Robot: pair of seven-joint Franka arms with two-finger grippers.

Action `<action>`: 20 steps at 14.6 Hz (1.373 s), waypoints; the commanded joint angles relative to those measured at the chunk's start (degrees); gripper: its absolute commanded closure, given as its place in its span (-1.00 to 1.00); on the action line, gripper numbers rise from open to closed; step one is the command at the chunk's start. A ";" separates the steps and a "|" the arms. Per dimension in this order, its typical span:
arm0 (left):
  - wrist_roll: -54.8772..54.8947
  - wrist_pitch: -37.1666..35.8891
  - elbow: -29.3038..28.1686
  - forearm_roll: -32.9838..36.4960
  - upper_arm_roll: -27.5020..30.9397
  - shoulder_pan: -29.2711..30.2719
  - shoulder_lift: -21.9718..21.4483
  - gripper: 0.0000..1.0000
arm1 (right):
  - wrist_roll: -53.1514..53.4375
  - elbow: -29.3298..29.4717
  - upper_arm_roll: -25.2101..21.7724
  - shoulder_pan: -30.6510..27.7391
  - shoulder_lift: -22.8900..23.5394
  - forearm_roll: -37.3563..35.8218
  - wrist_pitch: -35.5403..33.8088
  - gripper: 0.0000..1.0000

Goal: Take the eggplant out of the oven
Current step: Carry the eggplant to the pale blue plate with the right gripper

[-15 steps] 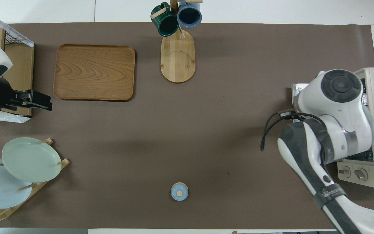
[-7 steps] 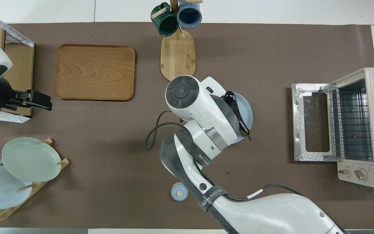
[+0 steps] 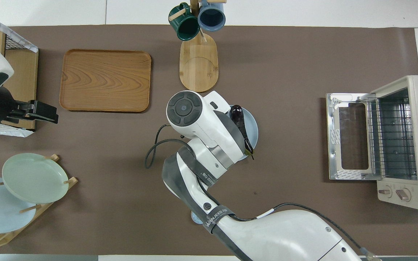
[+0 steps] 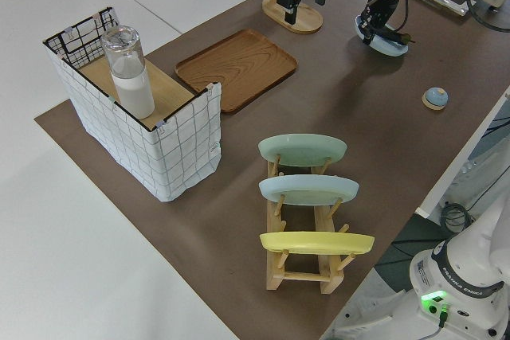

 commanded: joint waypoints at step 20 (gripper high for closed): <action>-3.35 1.71 -0.93 -0.29 -0.66 -2.94 -0.81 -1.00 | -25.29 -16.94 -0.77 -19.91 -12.00 -11.51 -5.73 1.00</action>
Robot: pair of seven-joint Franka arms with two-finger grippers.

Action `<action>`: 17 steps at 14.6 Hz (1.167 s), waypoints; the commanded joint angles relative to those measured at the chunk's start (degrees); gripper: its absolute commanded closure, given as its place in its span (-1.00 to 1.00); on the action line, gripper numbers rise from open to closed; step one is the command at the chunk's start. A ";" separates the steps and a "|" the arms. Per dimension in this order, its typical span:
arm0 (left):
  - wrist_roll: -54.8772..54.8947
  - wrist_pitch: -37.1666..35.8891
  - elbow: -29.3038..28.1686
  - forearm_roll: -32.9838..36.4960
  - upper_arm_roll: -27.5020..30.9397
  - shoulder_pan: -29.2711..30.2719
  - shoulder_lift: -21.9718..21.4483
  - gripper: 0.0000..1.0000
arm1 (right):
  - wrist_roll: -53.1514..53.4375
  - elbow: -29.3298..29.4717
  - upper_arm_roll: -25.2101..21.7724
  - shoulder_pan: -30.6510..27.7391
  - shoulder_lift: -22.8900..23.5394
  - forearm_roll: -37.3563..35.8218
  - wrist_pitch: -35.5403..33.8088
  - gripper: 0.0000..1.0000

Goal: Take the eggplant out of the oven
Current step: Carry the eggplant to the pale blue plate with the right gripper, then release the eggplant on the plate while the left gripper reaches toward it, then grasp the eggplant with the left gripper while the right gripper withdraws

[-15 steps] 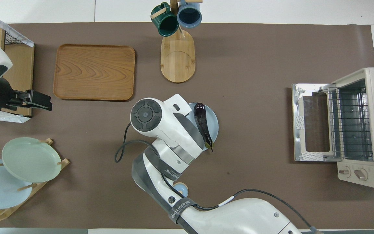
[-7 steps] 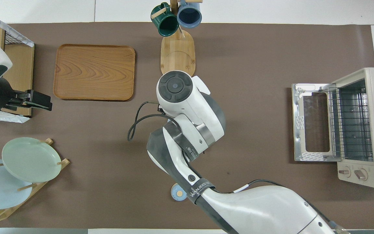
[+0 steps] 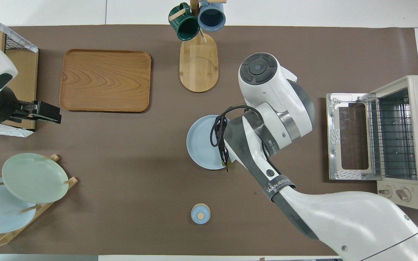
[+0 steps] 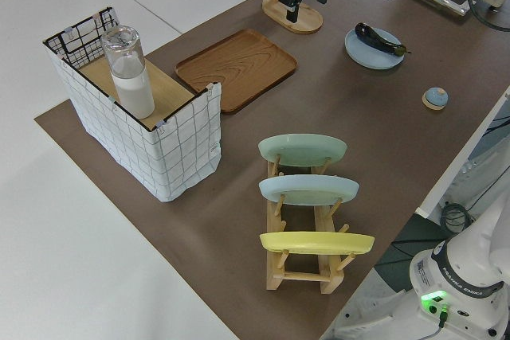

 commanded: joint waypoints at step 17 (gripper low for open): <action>-37.07 36.48 -4.39 -3.10 0.10 -33.26 22.77 -1.00 | -8.61 -23.86 0.66 -13.44 -8.28 -10.44 16.40 1.00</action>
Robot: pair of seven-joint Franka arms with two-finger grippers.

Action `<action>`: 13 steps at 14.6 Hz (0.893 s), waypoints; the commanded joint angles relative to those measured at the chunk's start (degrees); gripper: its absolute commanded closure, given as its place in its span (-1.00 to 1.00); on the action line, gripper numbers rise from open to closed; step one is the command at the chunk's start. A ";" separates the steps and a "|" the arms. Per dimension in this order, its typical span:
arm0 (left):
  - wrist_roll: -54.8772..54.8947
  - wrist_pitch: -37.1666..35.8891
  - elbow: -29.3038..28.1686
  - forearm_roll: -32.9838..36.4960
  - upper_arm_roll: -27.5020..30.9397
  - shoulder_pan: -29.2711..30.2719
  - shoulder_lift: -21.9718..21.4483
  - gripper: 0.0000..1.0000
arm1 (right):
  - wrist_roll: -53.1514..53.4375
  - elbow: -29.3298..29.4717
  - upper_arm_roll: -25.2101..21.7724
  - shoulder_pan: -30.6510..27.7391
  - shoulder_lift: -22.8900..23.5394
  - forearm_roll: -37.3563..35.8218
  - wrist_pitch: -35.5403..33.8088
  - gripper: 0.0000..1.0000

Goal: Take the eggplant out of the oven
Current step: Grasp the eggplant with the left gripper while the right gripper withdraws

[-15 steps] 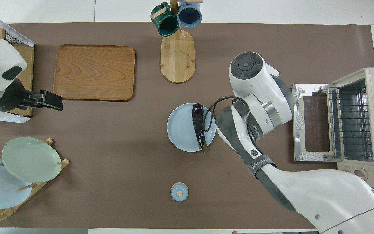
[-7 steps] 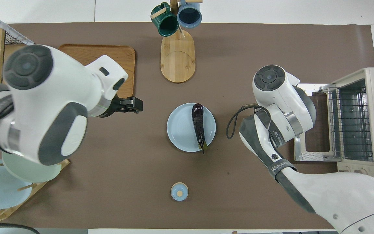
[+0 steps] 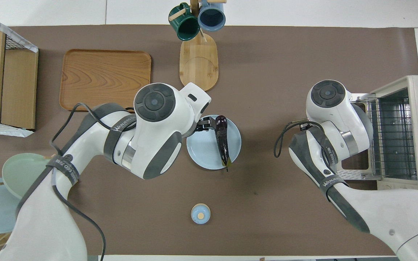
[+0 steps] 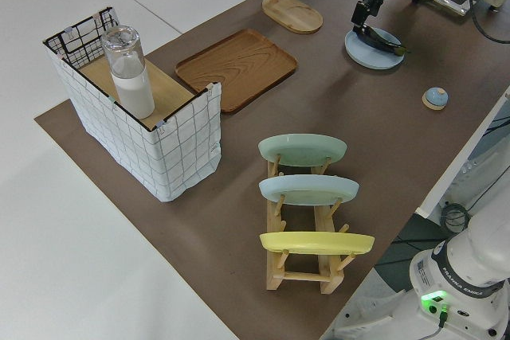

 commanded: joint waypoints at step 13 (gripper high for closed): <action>-3.61 12.79 -2.30 -0.72 1.10 -6.97 6.37 -0.93 | -15.70 -0.54 0.79 -6.52 -11.23 -4.59 -8.91 1.00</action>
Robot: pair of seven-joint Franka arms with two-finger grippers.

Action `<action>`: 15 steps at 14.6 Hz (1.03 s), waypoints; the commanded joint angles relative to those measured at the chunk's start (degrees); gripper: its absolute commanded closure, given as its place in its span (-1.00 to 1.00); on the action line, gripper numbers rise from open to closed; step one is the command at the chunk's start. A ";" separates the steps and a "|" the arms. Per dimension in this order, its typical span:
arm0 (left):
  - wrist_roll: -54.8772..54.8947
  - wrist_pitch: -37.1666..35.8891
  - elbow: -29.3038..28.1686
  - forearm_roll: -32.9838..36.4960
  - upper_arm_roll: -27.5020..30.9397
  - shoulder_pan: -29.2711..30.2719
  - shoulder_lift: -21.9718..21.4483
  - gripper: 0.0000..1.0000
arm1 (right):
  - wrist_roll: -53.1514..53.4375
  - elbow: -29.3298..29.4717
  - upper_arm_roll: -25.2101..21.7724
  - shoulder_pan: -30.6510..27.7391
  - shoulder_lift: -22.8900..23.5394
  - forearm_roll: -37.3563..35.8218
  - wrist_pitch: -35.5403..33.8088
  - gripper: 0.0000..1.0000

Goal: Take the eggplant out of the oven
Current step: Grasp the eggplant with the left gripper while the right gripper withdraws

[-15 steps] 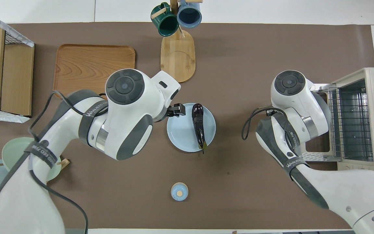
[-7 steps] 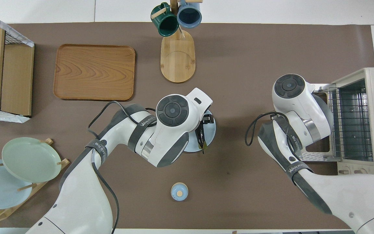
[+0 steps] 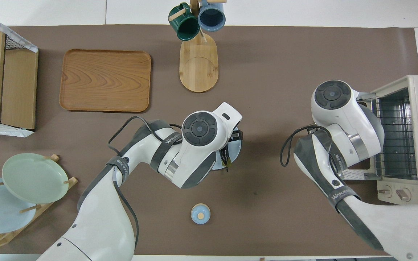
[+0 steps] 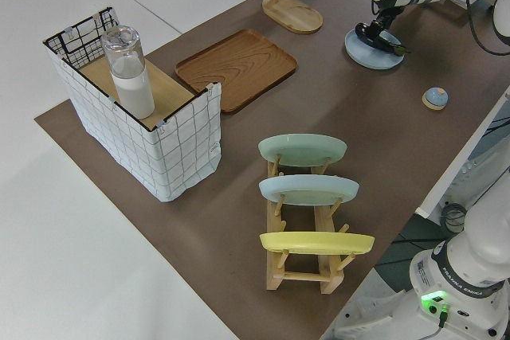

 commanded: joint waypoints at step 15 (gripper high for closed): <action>0.99 -8.74 0.75 -0.72 1.21 5.09 -5.78 1.00 | -18.09 17.84 -0.42 -11.31 -11.07 12.85 -24.12 0.33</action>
